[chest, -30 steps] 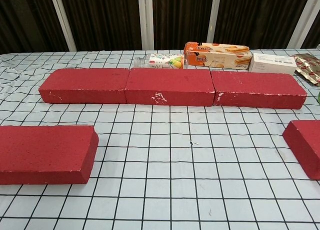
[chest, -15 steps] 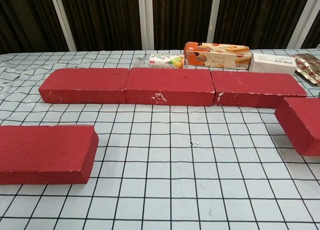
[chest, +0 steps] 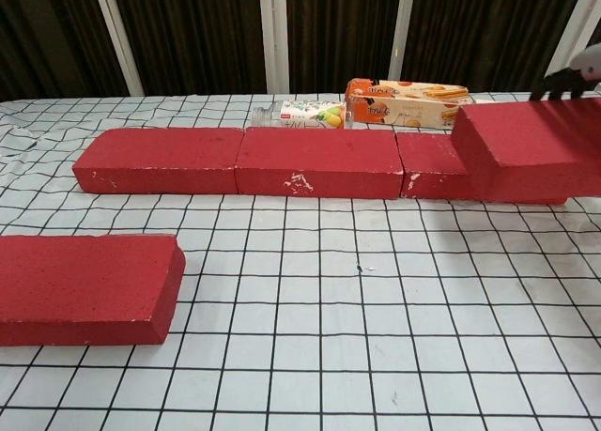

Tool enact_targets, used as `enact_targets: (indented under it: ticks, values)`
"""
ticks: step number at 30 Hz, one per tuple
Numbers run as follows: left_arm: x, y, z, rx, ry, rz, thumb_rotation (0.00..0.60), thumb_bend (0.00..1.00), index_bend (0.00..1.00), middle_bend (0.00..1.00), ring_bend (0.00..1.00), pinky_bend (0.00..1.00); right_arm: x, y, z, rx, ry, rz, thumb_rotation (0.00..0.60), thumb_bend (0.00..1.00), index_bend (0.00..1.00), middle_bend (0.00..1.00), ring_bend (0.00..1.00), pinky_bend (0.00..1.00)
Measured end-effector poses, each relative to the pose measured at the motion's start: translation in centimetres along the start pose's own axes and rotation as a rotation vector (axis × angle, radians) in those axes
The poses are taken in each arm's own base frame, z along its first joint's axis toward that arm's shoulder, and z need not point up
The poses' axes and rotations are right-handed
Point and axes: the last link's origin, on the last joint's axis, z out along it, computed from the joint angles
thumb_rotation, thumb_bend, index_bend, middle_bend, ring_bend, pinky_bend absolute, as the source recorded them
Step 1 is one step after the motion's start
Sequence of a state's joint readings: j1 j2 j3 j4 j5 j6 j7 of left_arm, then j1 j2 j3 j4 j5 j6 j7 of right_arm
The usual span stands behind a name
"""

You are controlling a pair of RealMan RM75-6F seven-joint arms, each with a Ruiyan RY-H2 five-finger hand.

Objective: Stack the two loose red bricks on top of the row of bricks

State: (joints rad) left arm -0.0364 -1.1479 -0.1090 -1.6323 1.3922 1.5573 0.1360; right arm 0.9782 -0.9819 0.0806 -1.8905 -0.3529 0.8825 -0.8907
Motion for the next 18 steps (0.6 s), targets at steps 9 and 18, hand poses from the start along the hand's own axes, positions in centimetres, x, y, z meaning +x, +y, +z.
enact_targets:
  ticks: [9,18]
  values:
    - [-0.4,-0.5,1.0,0.052,-0.010,0.024,0.600,0.18,0.06,0.00,0.00,0.13,5.2,-6.8,5.0,-0.054,-0.063,-0.058,0.600,0.17,0.35,0.29,0.19,0.00]
    - [-0.9,-0.9,1.8,0.088,-0.026,0.042,0.600,0.18,0.06,0.00,0.00,0.13,8.7,-10.7,9.8,-0.114,-0.102,-0.027,0.600,0.17,0.37,0.29,0.19,0.00]
